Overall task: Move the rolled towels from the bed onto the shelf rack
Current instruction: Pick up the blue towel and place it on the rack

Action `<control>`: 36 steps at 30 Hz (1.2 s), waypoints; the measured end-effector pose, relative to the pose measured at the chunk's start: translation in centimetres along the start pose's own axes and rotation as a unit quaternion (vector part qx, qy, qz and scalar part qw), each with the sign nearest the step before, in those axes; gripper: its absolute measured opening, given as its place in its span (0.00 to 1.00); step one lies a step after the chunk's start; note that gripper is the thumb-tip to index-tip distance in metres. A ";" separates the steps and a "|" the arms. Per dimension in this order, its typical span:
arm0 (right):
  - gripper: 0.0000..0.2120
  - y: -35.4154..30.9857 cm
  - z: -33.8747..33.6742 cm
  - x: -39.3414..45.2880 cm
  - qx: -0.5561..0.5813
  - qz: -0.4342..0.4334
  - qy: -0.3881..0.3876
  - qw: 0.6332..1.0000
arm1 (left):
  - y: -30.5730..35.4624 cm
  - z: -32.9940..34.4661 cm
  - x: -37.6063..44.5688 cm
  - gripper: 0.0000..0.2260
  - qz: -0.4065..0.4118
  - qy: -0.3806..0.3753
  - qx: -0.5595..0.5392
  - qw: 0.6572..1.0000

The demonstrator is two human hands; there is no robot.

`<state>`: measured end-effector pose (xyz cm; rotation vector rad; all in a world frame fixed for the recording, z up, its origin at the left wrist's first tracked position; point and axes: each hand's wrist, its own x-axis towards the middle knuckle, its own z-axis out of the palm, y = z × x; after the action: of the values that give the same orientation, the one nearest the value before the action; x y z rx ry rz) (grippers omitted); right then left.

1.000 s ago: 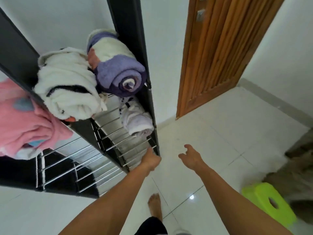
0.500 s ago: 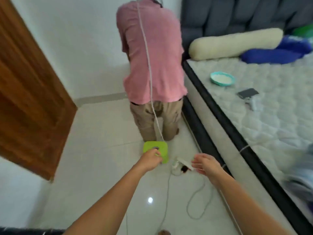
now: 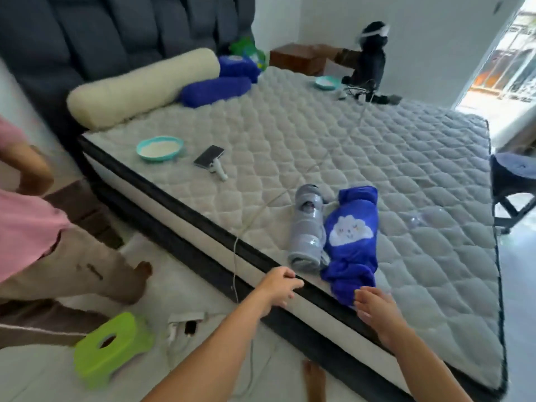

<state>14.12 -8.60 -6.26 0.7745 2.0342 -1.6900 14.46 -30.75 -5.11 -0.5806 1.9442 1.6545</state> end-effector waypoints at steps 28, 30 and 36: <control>0.36 -9.2 -5.7 29.4 0.002 0.138 -0.108 0.985 | 12.1 14.0 19.8 0.43 -0.251 -0.035 0.163 0.953; 0.35 -9.3 -5.8 29.2 0.020 0.153 -0.111 0.982 | 11.7 14.3 19.7 0.44 -0.242 -0.034 0.183 0.952; 0.28 -9.2 -5.3 27.1 0.108 0.140 -0.087 0.980 | 11.6 13.9 18.4 0.49 -0.232 -0.036 0.179 0.956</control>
<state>-12.40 0.00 -14.72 0.9012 1.5623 -1.7614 -5.51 -15.01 -9.52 -0.7474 1.8163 0.9952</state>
